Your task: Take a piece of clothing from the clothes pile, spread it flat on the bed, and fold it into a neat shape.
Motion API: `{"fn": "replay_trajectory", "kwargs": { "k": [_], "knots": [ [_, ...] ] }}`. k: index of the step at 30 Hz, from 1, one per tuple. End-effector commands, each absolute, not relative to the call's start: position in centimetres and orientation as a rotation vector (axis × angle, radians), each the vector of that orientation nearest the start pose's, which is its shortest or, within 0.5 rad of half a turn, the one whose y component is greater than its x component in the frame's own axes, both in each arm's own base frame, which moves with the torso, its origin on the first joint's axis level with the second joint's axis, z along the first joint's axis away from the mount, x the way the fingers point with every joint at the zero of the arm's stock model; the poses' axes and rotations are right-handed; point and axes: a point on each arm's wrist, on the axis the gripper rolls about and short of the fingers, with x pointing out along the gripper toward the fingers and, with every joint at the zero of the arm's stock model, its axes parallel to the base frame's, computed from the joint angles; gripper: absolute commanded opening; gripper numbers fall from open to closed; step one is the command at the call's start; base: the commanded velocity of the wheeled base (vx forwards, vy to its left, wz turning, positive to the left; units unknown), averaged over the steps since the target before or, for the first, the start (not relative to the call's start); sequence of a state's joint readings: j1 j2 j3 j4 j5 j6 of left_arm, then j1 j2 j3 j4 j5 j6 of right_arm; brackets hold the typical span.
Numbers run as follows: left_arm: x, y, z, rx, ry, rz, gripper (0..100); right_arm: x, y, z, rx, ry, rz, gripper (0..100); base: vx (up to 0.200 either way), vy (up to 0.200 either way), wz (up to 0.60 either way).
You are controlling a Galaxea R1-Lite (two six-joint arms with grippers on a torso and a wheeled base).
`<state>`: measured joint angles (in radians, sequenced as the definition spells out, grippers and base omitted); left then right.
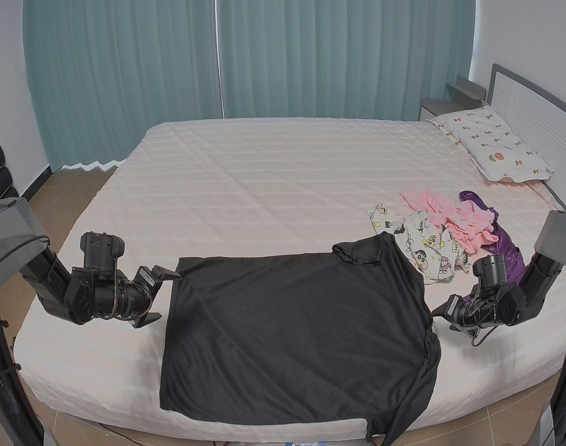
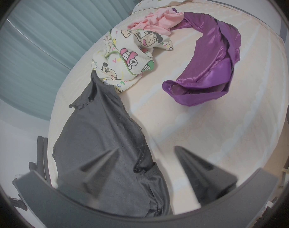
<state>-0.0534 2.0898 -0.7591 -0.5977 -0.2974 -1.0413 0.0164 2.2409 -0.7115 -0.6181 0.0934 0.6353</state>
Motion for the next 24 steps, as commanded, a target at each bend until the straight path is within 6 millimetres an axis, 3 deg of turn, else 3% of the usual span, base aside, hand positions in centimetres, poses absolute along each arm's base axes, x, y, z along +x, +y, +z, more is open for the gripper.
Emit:
{"fn": "replay_trajectory", "kwargs": {
  "k": [1,11,12,16,24],
  "knots": [
    [34.0,-2.4,3.8,-1.072,0.846,0.08,100,33.1,1.2,-3.5,0.579,0.962,-0.202,0,0.0,0.0,0.0],
    [34.0,-2.4,3.8,-1.072,0.85,0.083,100,33.0,0.4,-2.3,0.565,0.917,-0.214,0,0.0,0.0,0.0],
    [34.0,-2.4,3.8,-1.072,0.85,0.083,100,33.0,0.4,-2.2,0.565,0.915,-0.211,100,0.0,0.0,0.0],
    [34.0,-2.4,3.7,-1.072,0.851,0.083,100,32.9,0.5,-2.1,0.569,0.913,-0.21,100,0.0,0.0,0.0],
    [34.0,-2.4,3.6,-1.073,0.852,0.086,100,33.8,2.6,-3.7,0.553,0.896,-0.152,100,0.0,0.0,0.0]
  ]
}}
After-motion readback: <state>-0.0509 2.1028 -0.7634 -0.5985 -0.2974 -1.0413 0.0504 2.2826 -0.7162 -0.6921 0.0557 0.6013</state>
